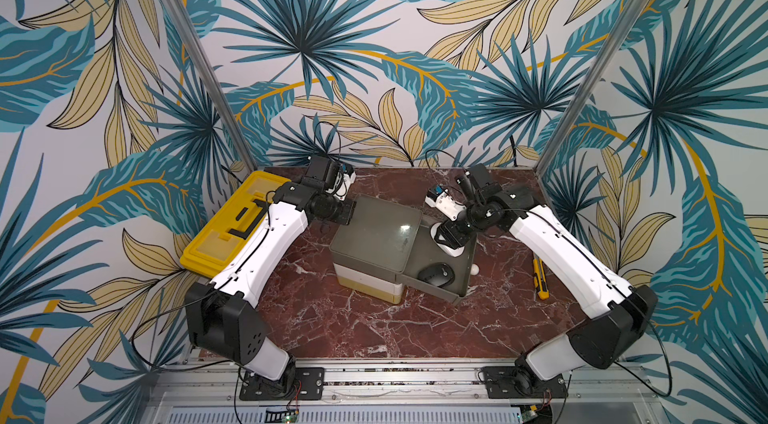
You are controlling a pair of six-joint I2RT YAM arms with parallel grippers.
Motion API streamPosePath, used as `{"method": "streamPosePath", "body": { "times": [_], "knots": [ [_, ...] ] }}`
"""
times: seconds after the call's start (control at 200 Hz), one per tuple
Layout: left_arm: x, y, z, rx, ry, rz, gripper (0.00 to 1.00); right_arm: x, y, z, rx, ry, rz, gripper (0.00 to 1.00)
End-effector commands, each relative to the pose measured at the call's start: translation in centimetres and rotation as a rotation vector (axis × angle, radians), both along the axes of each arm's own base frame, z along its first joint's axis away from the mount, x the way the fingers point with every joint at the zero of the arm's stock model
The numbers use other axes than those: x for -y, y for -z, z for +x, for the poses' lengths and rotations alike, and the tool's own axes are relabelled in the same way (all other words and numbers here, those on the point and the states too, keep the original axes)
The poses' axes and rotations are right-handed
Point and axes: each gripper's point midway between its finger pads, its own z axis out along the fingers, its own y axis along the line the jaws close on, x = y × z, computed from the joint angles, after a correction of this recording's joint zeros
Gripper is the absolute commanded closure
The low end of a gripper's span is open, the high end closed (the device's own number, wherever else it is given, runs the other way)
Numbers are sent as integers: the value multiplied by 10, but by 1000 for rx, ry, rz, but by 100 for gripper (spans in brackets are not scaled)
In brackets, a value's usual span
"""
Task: Take the mice out of the drawer
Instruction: Pick up the mouse from the drawer, then place the mouse at the center of the board.
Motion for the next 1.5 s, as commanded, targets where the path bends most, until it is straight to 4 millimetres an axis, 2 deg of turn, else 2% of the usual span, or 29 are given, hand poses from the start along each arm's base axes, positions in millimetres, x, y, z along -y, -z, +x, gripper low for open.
{"method": "streamPosePath", "body": {
  "times": [0.0, 0.115, 0.24, 0.376, 0.501, 0.631, 0.721, 0.886, 1.012, 1.277, 1.492],
  "knots": [
    [-20, 54, -30, -206, 3, 103, 100, 10, -44, 8, 153, 85, 47, 67],
    [-21, 53, -30, -201, 2, 105, 100, 40, -71, 21, 293, 225, 3, 66],
    [-20, 54, -31, -201, 3, 104, 100, 78, -74, 32, 310, 376, -70, 65],
    [-20, 53, -31, -202, 5, 101, 100, 132, -58, 46, 234, 577, -115, 65],
    [-20, 53, -32, -202, 5, 100, 100, 168, -26, 59, 149, 691, -128, 65],
    [-19, 54, -31, -205, 7, 96, 100, 177, 10, 80, 102, 709, -122, 65],
    [-19, 54, -31, -205, 7, 96, 100, 186, 43, 94, 62, 733, -176, 65],
    [-19, 54, -32, -203, 13, 93, 100, 216, 106, 110, -32, 814, -307, 66],
    [-18, 55, -32, -206, 15, 90, 100, 223, 143, 122, -96, 841, -308, 66],
    [-17, 54, -33, -201, 19, 84, 100, 220, 185, 136, -189, 846, -258, 65],
    [-17, 54, -33, -203, 20, 84, 100, 213, 204, 139, -237, 831, -234, 65]
  ]
}}
